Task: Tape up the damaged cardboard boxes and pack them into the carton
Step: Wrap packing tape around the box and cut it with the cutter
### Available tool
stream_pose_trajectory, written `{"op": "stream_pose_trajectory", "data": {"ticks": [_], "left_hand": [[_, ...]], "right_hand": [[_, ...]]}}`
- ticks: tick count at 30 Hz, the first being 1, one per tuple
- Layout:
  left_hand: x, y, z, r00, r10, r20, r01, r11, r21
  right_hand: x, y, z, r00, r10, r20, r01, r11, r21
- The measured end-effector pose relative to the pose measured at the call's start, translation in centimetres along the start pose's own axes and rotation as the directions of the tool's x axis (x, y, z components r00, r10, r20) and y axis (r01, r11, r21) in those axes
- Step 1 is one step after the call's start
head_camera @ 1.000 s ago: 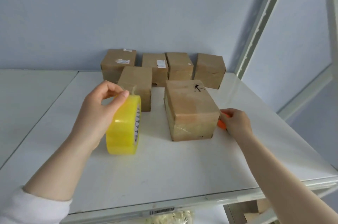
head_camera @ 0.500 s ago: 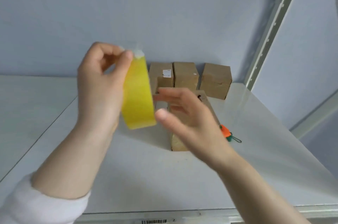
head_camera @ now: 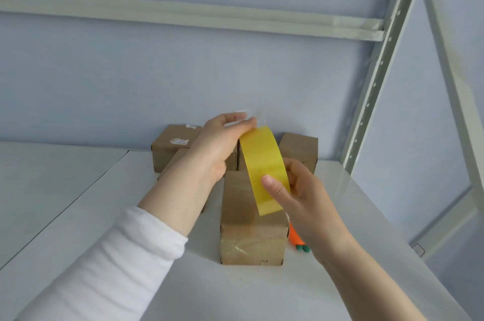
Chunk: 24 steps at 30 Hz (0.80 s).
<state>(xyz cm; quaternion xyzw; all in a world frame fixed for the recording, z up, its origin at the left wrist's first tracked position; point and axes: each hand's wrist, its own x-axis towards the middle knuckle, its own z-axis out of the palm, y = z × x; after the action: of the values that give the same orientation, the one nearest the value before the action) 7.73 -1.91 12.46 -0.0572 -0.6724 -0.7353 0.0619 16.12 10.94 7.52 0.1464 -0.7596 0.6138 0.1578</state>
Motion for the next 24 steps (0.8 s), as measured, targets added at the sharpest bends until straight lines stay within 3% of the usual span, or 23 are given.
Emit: {"op": "stream_pose_trajectory", "data": {"ticks": [6,10,14,17,19,24], "left_hand": [[2.9,-1.6,0.2,0.981,0.087,0.173,-0.119,0.975,0.185],[4.7,-3.2,0.6,0.965,0.111,0.236,-0.149,0.977,0.152],[6.9,-3.7,0.7,0.952,0.155,0.265,-0.206,0.963,0.175],[8.6,-5.1,0.5,0.947,0.012,0.321,-0.079,0.977,0.197],[9.4,-6.5,0.5,0.923,-0.094,0.372,0.004,0.972,0.235],[10.9,-9.3,0.1,0.897,-0.16,0.413,0.066,0.97,0.233]], "right_hand": [[0.6,1.5,-0.7,0.993,0.116,0.022,-0.117,0.992,0.051],[-0.2,3.1,-1.0,0.965,0.155,0.21,-0.15,0.988,-0.042],[1.0,3.1,-0.2,0.996,0.082,0.03,-0.081,0.996,-0.045],[2.8,2.2,0.9,0.978,0.084,-0.19,-0.065,0.992,0.107],[4.0,1.9,1.3,0.955,0.146,-0.258,-0.099,0.978,0.186],[3.8,2.7,1.4,0.985,0.165,-0.052,-0.154,0.974,0.167]]}}
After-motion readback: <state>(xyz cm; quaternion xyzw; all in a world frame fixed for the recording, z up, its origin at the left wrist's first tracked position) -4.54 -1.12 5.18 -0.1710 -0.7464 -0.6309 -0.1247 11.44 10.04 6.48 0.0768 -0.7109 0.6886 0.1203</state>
